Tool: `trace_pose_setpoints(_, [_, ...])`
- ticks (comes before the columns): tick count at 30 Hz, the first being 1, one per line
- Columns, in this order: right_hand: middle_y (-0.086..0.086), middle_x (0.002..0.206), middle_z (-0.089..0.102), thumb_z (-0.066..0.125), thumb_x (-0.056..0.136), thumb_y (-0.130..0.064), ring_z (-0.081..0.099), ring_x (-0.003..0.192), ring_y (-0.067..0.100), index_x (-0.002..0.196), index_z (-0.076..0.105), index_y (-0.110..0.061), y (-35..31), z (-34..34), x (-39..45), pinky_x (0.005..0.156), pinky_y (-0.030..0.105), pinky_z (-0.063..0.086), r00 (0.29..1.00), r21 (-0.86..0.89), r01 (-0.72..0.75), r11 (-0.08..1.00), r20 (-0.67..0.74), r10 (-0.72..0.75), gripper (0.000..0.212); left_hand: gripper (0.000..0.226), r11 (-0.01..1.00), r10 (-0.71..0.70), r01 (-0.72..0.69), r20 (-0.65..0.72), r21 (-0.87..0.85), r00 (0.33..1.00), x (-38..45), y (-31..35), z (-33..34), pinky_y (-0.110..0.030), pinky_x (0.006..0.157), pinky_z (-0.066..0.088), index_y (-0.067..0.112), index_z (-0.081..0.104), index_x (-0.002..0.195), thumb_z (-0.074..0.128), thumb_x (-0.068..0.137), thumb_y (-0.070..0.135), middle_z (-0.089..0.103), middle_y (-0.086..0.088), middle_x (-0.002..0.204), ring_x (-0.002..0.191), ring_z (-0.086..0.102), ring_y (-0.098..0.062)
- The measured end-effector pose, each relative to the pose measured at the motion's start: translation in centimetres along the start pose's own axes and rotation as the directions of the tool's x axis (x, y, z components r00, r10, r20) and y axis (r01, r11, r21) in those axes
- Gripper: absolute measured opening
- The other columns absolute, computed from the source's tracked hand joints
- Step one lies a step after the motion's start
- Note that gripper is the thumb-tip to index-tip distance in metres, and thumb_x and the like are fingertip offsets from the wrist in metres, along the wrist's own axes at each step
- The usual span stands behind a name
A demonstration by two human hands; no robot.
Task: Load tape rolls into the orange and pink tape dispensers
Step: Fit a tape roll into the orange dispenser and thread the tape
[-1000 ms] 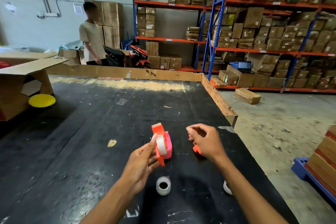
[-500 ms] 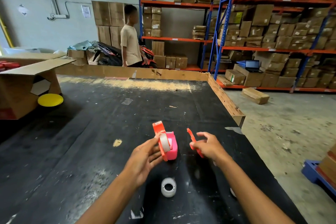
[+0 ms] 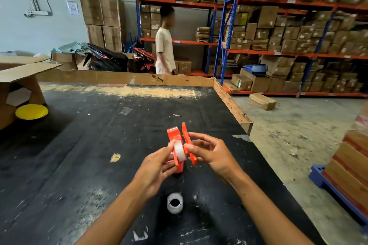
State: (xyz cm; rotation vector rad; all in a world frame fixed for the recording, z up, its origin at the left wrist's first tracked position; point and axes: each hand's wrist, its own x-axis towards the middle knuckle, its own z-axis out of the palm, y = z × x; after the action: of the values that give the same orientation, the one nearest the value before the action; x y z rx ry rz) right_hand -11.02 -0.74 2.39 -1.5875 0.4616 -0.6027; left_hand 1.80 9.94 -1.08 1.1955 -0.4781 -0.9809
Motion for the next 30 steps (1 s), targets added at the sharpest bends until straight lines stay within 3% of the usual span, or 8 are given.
trace_pose_setpoints(5, [0.002, 0.095, 0.075, 0.075, 0.069, -0.026, 0.072, 0.086, 0.012, 0.116, 0.067, -0.019, 0.5, 0.4, -0.8, 0.069, 0.027, 0.060, 0.997, 0.035, 0.047, 0.998, -0.058, -0.045, 0.047, 0.031, 1.000, -0.003, 0.003, 0.064, 0.003, 0.998, -0.5, 0.2, 0.3, -0.034, 0.088, 0.050, 0.021, 0.077, 0.094, 0.059, 0.080, 0.042, 0.071, -0.017, 0.110, 0.096, 0.066, -0.024])
trace_pose_setpoints(10, [0.006, 0.103, 0.073, 0.074, 0.068, -0.027, 0.071, 0.083, 0.006, 0.121, 0.064, -0.014, 0.8, 1.0, -1.3, 0.065, 0.020, 0.057, 0.986, 0.026, 0.100, 0.995, -0.134, -0.096, 0.055, 0.050, 1.000, 0.010, -0.009, 0.054, -0.007, 0.998, -0.8, 0.2, 0.5, -0.032, 0.083, 0.051, 0.011, 0.072, 0.106, 0.061, 0.073, 0.046, 0.070, -0.018, 0.107, 0.095, 0.064, -0.026])
trace_pose_setpoints(13, [0.019, 0.106, 0.070, 0.076, 0.075, -0.016, 0.068, 0.071, 0.002, 0.120, 0.064, -0.010, 1.0, 1.2, -1.5, 0.062, 0.014, 0.053, 0.981, 0.006, 0.120, 0.993, -0.155, -0.118, 0.046, 0.050, 0.999, 0.044, -0.044, 0.041, 0.000, 0.998, -0.9, 0.2, 0.3, -0.028, 0.073, 0.055, 0.009, 0.070, 0.109, 0.060, 0.074, 0.042, 0.070, -0.021, 0.109, 0.097, 0.064, -0.029])
trace_pose_setpoints(22, [0.022, 0.106, 0.069, 0.072, 0.080, -0.013, 0.067, 0.073, 0.000, 0.117, 0.065, -0.011, 1.1, 1.8, -2.0, 0.066, 0.012, 0.052, 0.973, 0.015, 0.138, 0.990, -0.190, -0.133, 0.038, 0.042, 0.993, 0.117, -0.118, 0.046, 0.030, 0.992, -1.4, 0.4, 0.5, -0.040, 0.085, 0.049, 0.010, 0.073, 0.101, 0.062, 0.074, 0.040, 0.071, -0.021, 0.102, 0.095, 0.063, -0.034])
trace_pose_setpoints(30, [0.008, 0.098, 0.066, 0.069, 0.082, -0.012, 0.064, 0.072, -0.002, 0.105, 0.069, -0.020, 0.6, 3.1, -2.6, 0.064, 0.014, 0.052, 0.938, 0.039, 0.225, 0.974, -0.280, -0.205, 0.025, 0.042, 0.993, 0.122, -0.122, 0.073, -0.009, 0.990, -1.9, 1.0, 0.9, -0.043, 0.085, 0.047, 0.010, 0.073, 0.102, 0.063, 0.074, 0.040, 0.066, -0.022, 0.104, 0.094, 0.060, -0.031])
